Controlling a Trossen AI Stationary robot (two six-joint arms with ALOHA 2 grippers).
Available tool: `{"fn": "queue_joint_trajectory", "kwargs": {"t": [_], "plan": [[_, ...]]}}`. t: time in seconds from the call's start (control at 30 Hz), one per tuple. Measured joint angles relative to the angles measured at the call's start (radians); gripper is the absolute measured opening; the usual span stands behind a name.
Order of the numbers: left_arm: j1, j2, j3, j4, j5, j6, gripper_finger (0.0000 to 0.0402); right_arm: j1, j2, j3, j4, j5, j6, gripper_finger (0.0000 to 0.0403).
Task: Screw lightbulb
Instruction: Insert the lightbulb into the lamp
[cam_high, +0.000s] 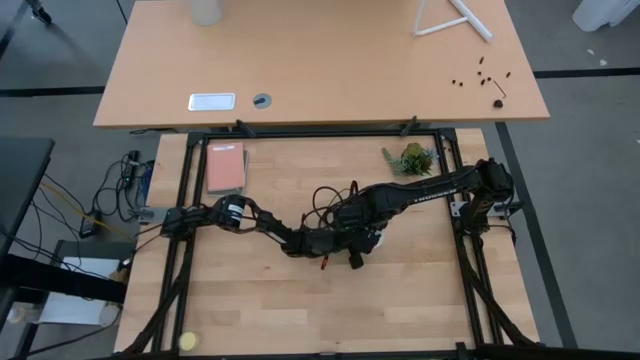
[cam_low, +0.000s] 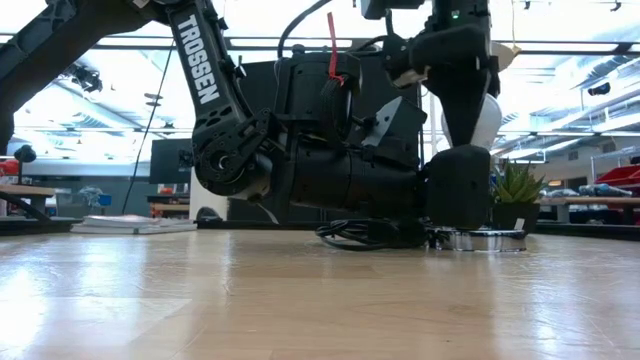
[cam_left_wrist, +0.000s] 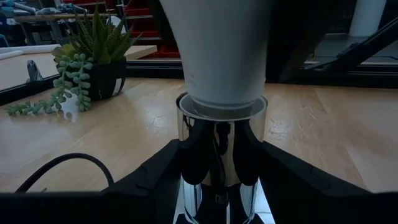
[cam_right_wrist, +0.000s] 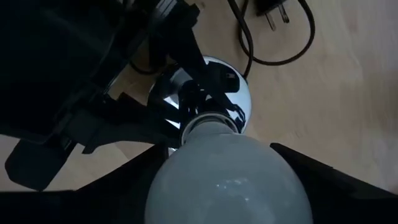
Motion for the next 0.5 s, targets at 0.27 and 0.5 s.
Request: {"fn": "queue_joint_trajectory", "kwargs": {"t": [0.27,0.5], "plan": [[0.000,0.000,0.000,0.002,-0.006,-0.001,0.0200,-0.008,0.005,-0.004,-0.001,-0.012,-0.110,0.0322],[0.000,0.000,0.000,0.002,-0.006,-0.001,0.0200,-0.021,0.004,-0.003,0.002,-0.030,-0.264,0.0356]]}}
